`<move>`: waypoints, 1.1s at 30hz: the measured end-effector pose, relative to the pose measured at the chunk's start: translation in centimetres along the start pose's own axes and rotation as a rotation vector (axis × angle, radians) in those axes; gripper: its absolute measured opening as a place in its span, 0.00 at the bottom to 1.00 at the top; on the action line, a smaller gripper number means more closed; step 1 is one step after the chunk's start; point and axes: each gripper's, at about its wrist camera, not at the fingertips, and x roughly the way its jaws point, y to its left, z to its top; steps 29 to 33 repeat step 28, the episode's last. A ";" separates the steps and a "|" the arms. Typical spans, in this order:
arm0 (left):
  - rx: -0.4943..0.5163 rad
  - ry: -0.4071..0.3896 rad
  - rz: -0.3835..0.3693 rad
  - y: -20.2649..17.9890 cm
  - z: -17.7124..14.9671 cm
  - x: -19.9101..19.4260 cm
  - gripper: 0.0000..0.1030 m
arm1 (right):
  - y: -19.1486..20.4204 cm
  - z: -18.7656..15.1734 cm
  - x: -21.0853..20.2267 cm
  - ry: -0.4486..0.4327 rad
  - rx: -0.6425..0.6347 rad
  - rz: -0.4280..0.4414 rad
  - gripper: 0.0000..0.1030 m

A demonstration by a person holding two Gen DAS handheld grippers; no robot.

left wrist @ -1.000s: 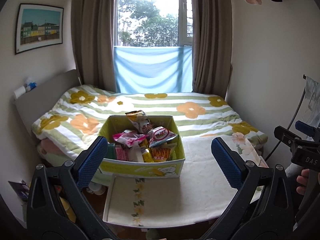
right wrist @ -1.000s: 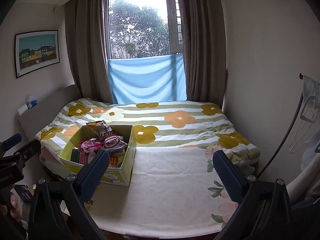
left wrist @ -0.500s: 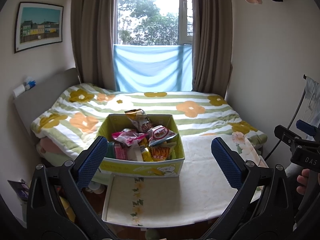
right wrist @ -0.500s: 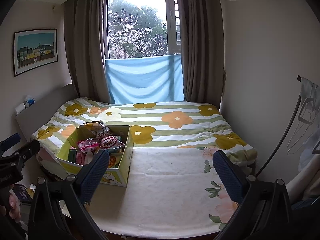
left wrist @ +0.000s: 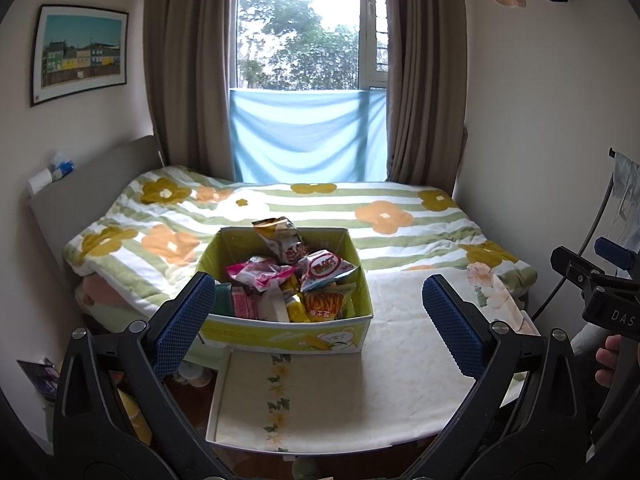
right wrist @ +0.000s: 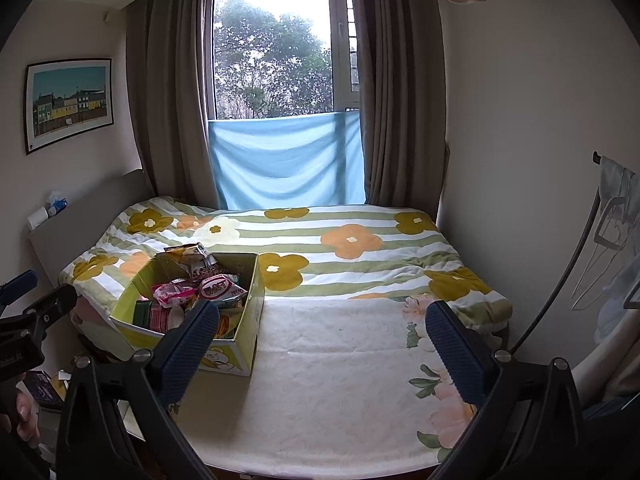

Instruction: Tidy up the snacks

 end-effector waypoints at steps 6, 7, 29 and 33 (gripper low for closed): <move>0.002 0.004 0.000 0.0 -0.1 -0.1 1.00 | 0.0 0.0 0.3 0.009 0.004 -0.005 1.00; 0.002 0.007 -0.005 0.0 -0.1 -0.1 1.00 | 0.0 -0.1 0.3 0.010 0.005 -0.006 1.00; 0.023 -0.037 0.047 -0.9 0.2 0.1 1.00 | 0.1 0.0 0.2 0.012 0.005 -0.010 1.00; 0.023 -0.037 0.047 -0.9 0.2 0.1 1.00 | 0.1 0.0 0.2 0.012 0.005 -0.010 1.00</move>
